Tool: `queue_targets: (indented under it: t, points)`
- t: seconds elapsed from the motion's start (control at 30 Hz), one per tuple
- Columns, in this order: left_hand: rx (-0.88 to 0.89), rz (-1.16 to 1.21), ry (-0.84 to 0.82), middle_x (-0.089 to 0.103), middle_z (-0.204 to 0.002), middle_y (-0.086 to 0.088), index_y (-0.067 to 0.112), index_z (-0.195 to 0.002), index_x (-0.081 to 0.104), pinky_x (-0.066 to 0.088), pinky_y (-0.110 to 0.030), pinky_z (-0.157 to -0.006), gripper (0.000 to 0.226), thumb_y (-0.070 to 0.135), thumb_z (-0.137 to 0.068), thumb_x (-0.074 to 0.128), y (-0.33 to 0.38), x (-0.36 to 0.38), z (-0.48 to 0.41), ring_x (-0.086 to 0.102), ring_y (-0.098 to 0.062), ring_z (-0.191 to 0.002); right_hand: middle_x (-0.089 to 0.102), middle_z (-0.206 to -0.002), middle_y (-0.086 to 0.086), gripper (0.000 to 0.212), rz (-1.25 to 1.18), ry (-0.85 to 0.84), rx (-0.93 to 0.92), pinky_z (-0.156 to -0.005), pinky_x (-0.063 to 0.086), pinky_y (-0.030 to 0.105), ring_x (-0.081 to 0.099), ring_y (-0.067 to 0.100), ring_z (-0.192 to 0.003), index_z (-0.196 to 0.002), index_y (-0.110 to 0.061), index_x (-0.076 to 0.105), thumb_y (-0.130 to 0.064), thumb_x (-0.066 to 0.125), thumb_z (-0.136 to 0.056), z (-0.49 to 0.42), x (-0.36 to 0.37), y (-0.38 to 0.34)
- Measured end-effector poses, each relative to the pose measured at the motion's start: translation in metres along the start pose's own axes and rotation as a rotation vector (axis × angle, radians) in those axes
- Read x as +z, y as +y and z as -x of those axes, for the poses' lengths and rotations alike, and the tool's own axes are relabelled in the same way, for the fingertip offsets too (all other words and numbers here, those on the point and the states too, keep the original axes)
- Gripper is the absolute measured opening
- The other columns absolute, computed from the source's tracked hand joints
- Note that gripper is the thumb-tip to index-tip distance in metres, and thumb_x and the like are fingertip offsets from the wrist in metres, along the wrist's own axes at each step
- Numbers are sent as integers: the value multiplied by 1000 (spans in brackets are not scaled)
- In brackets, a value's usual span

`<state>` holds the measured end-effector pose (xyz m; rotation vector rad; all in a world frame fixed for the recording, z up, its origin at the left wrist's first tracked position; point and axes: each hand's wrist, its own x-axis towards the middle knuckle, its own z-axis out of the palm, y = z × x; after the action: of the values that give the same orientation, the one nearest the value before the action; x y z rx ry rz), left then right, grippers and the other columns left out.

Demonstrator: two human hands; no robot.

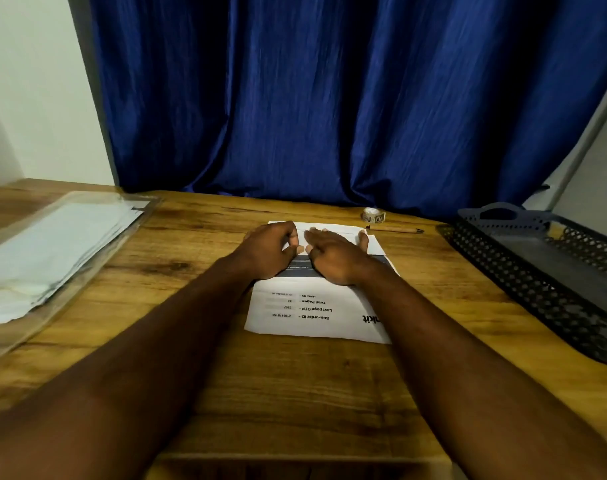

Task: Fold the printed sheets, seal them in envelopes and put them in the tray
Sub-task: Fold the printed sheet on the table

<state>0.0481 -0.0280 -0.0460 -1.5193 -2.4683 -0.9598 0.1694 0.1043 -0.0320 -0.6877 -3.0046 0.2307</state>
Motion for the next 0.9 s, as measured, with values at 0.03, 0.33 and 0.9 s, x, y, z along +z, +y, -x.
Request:
queue_targets:
  t: [0.03, 0.33, 0.9]
  points:
    - [-4, 7, 1, 69, -99, 4, 24, -98, 62, 49, -39, -89, 11, 30, -98, 70, 0, 0, 0, 59, -19, -94, 9, -177, -9, 55, -1, -10, 25, -122, -14, 69, 6, 13, -163, -169, -29, 20, -40, 24, -115, 1, -2, 5]
    - [-61, -1, -70, 56, -150, -7, 25, -150, 45, 44, -35, -101, 53, 39, -103, 65, 3, -5, 1, 53, -29, -132, 4, -178, -3, 61, -13, 21, 348, -120, -14, 73, 3, 22, -164, -169, -23, 16, -48, 18, -113, 10, -8, 55]
    - [161, 127, 302, 63, -116, 1, 18, -116, 71, 49, -31, -97, 29, 0, -96, 61, 5, -13, -4, 58, -14, -108, 34, -168, -3, 96, -10, 566, -6, -122, 9, 61, 29, 21, -154, -162, -33, 34, -61, 76, -81, 25, -17, 52]
